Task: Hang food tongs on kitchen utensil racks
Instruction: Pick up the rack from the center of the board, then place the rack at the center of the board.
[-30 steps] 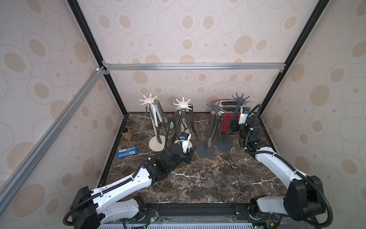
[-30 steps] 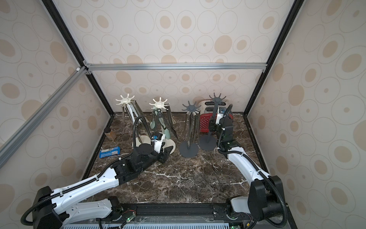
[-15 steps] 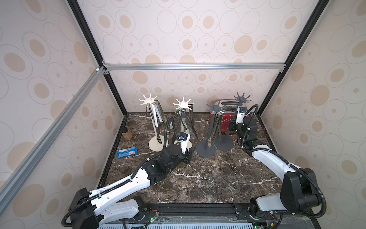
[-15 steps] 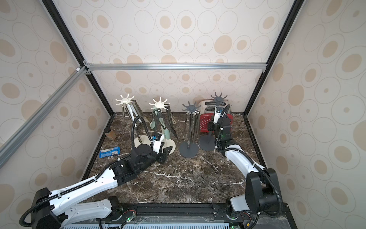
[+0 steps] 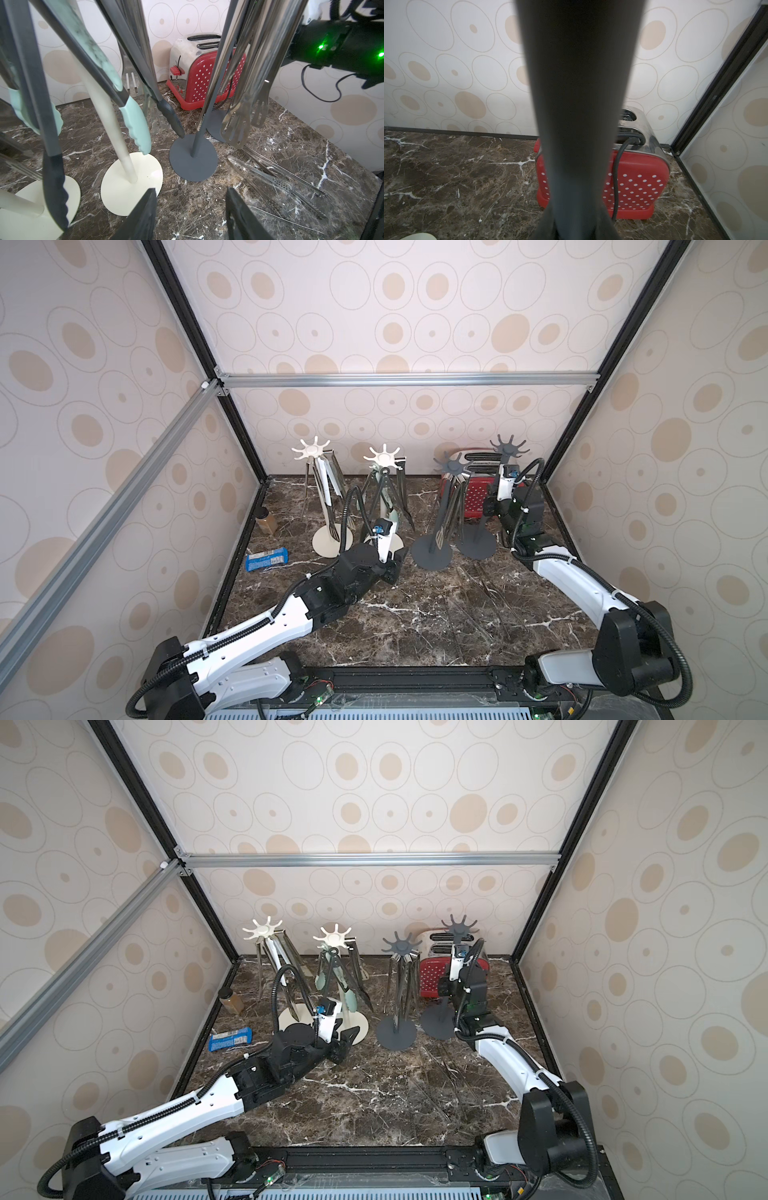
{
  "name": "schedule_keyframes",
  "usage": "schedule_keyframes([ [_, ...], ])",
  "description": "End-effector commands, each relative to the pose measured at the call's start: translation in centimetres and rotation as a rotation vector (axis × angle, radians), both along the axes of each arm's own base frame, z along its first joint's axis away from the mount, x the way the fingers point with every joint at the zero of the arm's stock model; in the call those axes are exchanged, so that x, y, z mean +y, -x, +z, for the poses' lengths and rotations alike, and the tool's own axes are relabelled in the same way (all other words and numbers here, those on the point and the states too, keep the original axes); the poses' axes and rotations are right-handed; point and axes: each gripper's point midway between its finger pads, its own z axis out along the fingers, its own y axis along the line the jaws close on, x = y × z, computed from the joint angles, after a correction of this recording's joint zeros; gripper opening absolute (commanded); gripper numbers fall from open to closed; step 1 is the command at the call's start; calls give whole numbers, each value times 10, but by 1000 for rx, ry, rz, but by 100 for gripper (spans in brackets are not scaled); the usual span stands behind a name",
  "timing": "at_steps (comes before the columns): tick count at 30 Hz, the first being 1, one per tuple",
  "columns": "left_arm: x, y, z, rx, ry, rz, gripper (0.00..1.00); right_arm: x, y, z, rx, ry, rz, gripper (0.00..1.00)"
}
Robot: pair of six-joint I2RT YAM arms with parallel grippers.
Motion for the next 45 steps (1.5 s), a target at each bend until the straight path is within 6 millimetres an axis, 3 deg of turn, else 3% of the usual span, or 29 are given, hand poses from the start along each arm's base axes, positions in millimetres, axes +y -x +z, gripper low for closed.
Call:
schedule_keyframes([
  [1, 8, -3, 6, -5, 17, 35, 53, -6, 23, 79, -231, -16, 3, 0],
  [8, 9, -3, 7, -6, 19, 42, 53, -8, 58, 99, -278, -26, 37, 0],
  [18, 18, -6, 11, 27, -8, 97, 53, 4, 125, 100, -129, 23, 191, 0],
  [24, 20, -5, 12, 39, -14, 102, 53, 35, 164, 95, -3, 5, 418, 0],
  [30, 25, -3, 13, 48, -17, 116, 52, 71, 191, 101, 26, -67, 669, 0],
  [37, 38, -1, 9, 76, -47, 161, 52, 107, 212, 116, 0, -172, 918, 0],
  [45, 66, 8, -2, 103, -51, 247, 52, 161, 225, 112, -34, -81, 1002, 0],
])
